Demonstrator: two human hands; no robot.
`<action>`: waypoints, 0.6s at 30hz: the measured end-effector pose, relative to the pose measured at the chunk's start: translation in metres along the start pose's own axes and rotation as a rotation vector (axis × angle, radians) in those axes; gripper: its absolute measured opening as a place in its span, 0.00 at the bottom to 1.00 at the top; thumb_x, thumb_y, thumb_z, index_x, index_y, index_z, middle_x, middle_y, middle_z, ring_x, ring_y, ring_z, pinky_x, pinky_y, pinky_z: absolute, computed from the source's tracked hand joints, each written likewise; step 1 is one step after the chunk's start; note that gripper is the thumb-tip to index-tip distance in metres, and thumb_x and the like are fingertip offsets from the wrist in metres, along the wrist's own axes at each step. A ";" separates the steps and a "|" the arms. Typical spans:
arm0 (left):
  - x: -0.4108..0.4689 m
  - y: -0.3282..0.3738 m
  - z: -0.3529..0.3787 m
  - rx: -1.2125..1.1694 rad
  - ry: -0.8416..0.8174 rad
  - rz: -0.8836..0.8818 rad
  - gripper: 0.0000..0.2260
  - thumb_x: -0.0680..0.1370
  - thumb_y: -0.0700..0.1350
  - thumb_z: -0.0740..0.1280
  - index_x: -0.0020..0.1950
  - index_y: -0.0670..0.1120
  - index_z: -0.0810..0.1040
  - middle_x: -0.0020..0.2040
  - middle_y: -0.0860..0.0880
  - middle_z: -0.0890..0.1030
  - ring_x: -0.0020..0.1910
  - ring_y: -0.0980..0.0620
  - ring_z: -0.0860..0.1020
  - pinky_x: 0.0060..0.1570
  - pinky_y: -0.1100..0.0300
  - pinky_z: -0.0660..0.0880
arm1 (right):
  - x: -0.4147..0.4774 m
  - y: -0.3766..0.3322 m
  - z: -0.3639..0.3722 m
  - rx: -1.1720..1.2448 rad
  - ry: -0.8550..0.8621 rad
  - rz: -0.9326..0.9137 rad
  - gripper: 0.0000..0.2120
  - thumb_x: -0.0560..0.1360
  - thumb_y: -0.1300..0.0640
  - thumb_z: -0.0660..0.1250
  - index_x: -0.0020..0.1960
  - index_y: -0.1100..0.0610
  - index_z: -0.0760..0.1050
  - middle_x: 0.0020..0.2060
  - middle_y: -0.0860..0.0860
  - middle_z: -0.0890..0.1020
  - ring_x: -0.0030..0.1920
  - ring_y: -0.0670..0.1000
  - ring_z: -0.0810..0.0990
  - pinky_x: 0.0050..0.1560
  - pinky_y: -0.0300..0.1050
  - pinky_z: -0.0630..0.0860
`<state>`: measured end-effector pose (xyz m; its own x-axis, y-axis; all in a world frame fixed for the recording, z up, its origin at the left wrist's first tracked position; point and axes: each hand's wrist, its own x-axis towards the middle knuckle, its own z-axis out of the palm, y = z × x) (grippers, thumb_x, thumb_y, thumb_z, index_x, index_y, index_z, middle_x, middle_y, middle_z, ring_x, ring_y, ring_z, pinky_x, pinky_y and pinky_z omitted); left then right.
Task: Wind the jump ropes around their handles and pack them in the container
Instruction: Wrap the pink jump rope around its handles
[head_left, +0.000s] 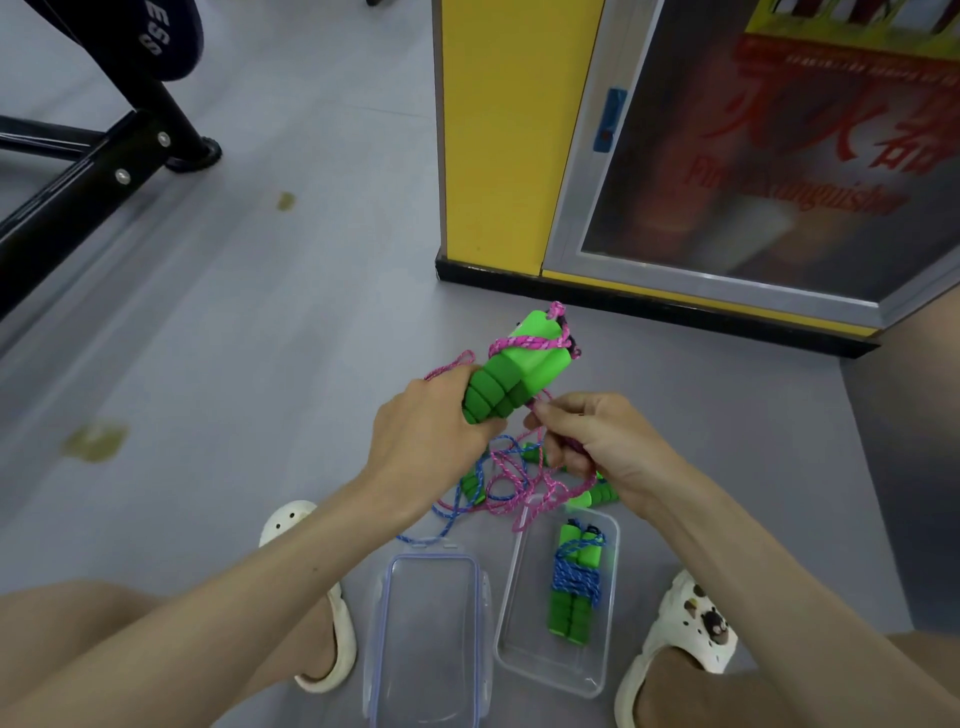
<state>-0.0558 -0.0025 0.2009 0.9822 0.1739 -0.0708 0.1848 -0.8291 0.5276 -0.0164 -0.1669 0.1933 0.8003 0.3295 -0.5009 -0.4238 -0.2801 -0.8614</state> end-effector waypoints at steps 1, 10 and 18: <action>-0.001 0.001 0.000 0.081 0.038 0.024 0.17 0.75 0.54 0.68 0.63 0.55 0.73 0.45 0.52 0.80 0.47 0.45 0.78 0.38 0.58 0.65 | 0.000 0.000 0.001 -0.010 0.005 -0.002 0.11 0.78 0.58 0.63 0.47 0.66 0.78 0.27 0.54 0.77 0.22 0.45 0.69 0.26 0.35 0.66; -0.003 -0.003 0.007 0.520 0.142 0.131 0.24 0.79 0.49 0.61 0.74 0.51 0.60 0.52 0.50 0.80 0.49 0.46 0.80 0.36 0.57 0.63 | -0.001 -0.005 0.010 0.168 -0.008 0.078 0.08 0.79 0.62 0.62 0.46 0.63 0.78 0.32 0.54 0.78 0.28 0.47 0.76 0.31 0.36 0.76; -0.005 0.001 0.014 0.721 0.132 0.193 0.32 0.75 0.42 0.63 0.77 0.47 0.54 0.53 0.47 0.78 0.52 0.47 0.76 0.36 0.57 0.63 | -0.004 -0.009 0.024 0.122 -0.003 0.032 0.13 0.81 0.64 0.55 0.43 0.63 0.76 0.26 0.54 0.77 0.21 0.45 0.73 0.25 0.37 0.74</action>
<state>-0.0596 -0.0117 0.1895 0.9956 0.0154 0.0928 0.0308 -0.9855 -0.1666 -0.0262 -0.1438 0.2009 0.7843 0.3254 -0.5282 -0.4975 -0.1788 -0.8489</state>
